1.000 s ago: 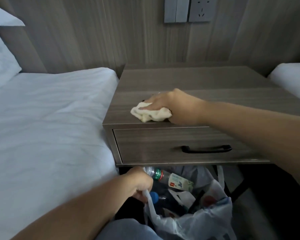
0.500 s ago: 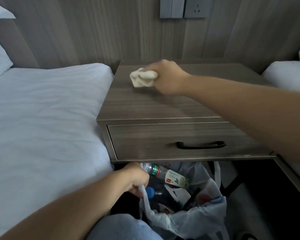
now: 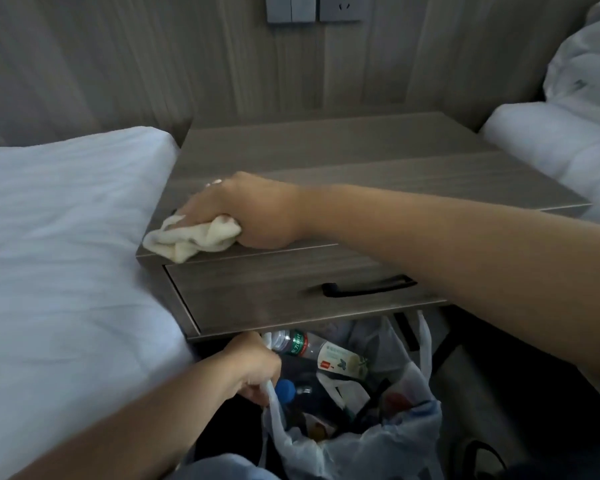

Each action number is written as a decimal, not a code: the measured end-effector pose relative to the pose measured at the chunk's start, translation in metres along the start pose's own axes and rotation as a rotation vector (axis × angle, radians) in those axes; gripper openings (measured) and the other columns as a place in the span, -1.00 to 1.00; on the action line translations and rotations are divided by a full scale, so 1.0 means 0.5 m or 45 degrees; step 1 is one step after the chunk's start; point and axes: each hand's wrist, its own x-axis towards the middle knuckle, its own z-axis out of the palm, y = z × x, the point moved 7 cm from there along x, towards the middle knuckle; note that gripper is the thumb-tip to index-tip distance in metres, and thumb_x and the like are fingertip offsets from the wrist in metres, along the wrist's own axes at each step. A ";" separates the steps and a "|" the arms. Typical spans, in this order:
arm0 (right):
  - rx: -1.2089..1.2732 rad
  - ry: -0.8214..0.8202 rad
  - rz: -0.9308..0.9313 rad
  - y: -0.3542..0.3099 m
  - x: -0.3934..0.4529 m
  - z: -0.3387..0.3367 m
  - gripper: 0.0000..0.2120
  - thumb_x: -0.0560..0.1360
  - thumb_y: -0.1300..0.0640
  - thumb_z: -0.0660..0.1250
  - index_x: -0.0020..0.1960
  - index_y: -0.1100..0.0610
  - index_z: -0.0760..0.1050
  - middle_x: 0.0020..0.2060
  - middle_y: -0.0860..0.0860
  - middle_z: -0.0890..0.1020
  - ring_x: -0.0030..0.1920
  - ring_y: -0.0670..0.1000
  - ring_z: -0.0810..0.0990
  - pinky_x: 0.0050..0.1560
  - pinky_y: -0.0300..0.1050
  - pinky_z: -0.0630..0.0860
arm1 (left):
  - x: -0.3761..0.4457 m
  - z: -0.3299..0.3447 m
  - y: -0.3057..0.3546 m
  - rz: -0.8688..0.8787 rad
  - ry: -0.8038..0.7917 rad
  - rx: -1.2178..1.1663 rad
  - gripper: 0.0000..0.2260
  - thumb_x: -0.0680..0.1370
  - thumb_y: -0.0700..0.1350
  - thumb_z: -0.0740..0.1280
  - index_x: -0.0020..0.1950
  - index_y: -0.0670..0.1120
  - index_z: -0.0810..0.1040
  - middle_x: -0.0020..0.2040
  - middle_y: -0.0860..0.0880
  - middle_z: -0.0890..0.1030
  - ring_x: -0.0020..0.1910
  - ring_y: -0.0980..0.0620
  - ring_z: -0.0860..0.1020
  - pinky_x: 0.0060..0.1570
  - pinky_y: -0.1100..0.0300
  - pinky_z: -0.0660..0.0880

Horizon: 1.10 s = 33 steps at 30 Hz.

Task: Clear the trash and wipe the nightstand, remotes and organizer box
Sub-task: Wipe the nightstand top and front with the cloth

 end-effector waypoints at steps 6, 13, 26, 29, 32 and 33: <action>-0.113 0.184 -0.058 -0.006 -0.256 -0.029 -0.69 0.53 0.19 0.17 0.05 0.30 0.63 0.15 0.26 0.61 0.21 0.15 0.57 0.29 -0.16 0.42 | -0.014 0.006 0.009 0.015 0.001 -0.002 -0.85 0.42 -0.42 0.31 -0.03 -0.30 0.50 -0.22 -0.27 0.62 -0.33 -0.15 0.66 -0.30 0.06 0.66; -0.383 0.527 0.171 0.009 -0.420 0.034 -0.61 0.52 0.41 0.19 0.33 0.27 0.47 0.33 0.29 0.47 0.43 0.28 0.30 0.43 0.22 0.25 | -0.006 0.047 0.028 0.074 -0.058 -0.011 -0.91 0.41 -0.42 0.31 -0.12 -0.31 0.48 -0.26 -0.27 0.57 -0.38 -0.14 0.61 -0.37 0.12 0.59; 0.074 1.185 0.950 0.078 -0.646 0.091 -0.52 0.48 0.22 0.34 0.39 0.21 0.42 0.43 0.17 0.36 0.50 0.11 0.23 0.47 -0.02 0.22 | 0.069 0.158 0.055 0.265 -0.047 0.072 -0.94 0.51 -0.27 0.36 -0.13 -0.25 0.61 -0.23 -0.17 0.65 -0.26 -0.09 0.65 -0.25 0.07 0.61; 0.176 1.631 1.422 0.139 -0.717 0.055 -0.44 0.48 0.43 0.22 0.45 0.15 0.37 0.48 0.12 0.29 0.49 -0.02 0.22 0.47 -0.14 0.19 | 0.072 0.176 0.062 0.240 -0.089 -0.009 -0.95 0.51 -0.27 0.38 -0.05 -0.23 0.60 -0.18 -0.19 0.66 -0.25 -0.10 0.66 -0.25 0.01 0.64; 0.204 1.863 1.633 0.182 -0.724 0.048 -0.46 0.46 0.47 0.19 0.41 0.18 0.38 0.37 0.14 0.32 0.32 -0.02 0.34 0.29 -0.28 0.31 | 0.051 0.185 0.068 0.205 -0.205 0.075 -0.88 0.56 -0.13 0.36 0.08 -0.08 0.51 -0.09 -0.08 0.65 -0.18 -0.02 0.64 -0.29 0.10 0.61; 0.220 1.934 1.659 0.188 -0.713 0.055 -0.49 0.43 0.48 0.19 0.35 0.22 0.40 0.29 0.13 0.34 0.22 0.04 0.39 0.17 -0.39 0.32 | 0.037 0.182 0.069 0.188 -0.244 0.180 -0.84 0.59 -0.06 0.32 0.14 -0.04 0.46 -0.03 -0.05 0.63 -0.11 -0.01 0.63 -0.22 0.09 0.61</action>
